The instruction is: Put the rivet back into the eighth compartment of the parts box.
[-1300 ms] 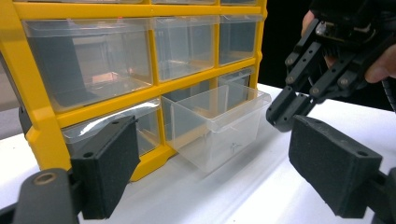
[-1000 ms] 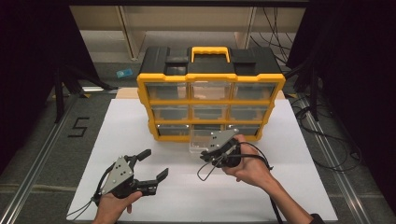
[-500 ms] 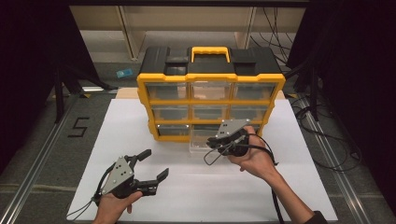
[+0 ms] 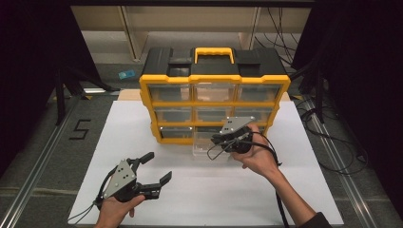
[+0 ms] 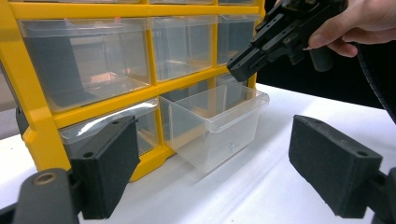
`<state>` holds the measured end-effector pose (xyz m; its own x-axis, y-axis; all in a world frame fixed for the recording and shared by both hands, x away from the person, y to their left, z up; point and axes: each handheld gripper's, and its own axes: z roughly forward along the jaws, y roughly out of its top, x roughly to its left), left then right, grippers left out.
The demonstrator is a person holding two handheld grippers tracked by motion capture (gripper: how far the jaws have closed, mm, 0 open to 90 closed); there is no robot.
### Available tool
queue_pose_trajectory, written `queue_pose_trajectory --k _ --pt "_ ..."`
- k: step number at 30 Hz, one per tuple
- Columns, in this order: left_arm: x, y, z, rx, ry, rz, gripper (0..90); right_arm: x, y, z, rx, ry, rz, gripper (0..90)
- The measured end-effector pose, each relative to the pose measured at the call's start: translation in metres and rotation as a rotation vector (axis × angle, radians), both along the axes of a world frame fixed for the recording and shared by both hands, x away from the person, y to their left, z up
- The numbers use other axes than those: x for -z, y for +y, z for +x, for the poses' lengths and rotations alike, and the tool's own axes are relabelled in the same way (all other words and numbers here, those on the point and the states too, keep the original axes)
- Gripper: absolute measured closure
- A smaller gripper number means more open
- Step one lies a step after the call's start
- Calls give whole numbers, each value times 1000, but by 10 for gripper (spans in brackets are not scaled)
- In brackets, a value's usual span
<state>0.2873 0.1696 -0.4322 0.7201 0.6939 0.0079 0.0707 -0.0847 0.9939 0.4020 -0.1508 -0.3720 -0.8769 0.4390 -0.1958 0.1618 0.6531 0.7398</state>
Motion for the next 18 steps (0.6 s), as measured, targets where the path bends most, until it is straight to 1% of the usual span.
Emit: queue_pose_trajectory --k 7,9,13,15,16,17,18 --pt "0 0 0 0 -3 0 163 3 1 4 14 5 -2 836" --pt "0 0 0 0 3 -2 163 4 1 5 13 6 -5 835" --pt "0 0 0 -1 2 -2 163 7 1 7 24 4 -6 835" --pt "0 0 0 0 4 -3 163 8 1 8 19 15 -11 835" --pt "0 0 0 -1 2 -4 163 9 1 9 29 7 -8 834" --pt "0 0 0 -1 1 -2 163 10 1 9 30 15 -8 833" --pt "0 0 0 -1 0 -1 163 10 1 10 34 7 -11 832"
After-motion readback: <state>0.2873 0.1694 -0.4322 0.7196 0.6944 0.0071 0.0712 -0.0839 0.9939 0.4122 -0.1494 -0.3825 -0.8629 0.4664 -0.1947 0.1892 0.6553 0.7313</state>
